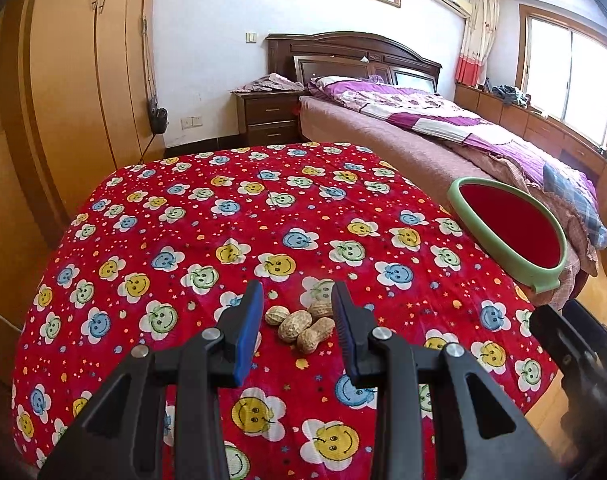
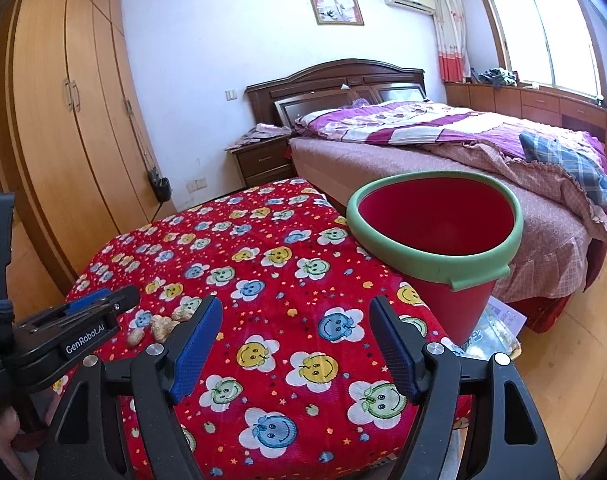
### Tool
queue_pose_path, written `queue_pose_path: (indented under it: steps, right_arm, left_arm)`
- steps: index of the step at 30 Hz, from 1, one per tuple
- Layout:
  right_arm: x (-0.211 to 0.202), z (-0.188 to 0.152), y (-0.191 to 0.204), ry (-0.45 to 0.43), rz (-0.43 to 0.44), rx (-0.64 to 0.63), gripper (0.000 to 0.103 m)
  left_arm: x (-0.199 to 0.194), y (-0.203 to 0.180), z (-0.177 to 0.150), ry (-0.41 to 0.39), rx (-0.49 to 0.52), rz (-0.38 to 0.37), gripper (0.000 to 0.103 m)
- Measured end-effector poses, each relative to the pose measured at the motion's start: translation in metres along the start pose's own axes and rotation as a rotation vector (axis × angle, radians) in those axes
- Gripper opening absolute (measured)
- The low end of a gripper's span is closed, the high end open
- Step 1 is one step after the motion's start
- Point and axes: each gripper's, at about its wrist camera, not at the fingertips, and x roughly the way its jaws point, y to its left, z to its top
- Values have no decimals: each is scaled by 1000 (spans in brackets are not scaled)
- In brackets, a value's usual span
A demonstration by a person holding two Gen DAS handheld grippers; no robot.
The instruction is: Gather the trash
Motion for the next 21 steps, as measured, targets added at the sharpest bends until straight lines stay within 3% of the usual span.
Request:
queue_pose_path:
  steps: [21]
  right_arm:
    - [0, -1, 0, 7, 2, 3, 77]
  left_arm:
    - [3, 2, -1, 7, -7, 6, 35]
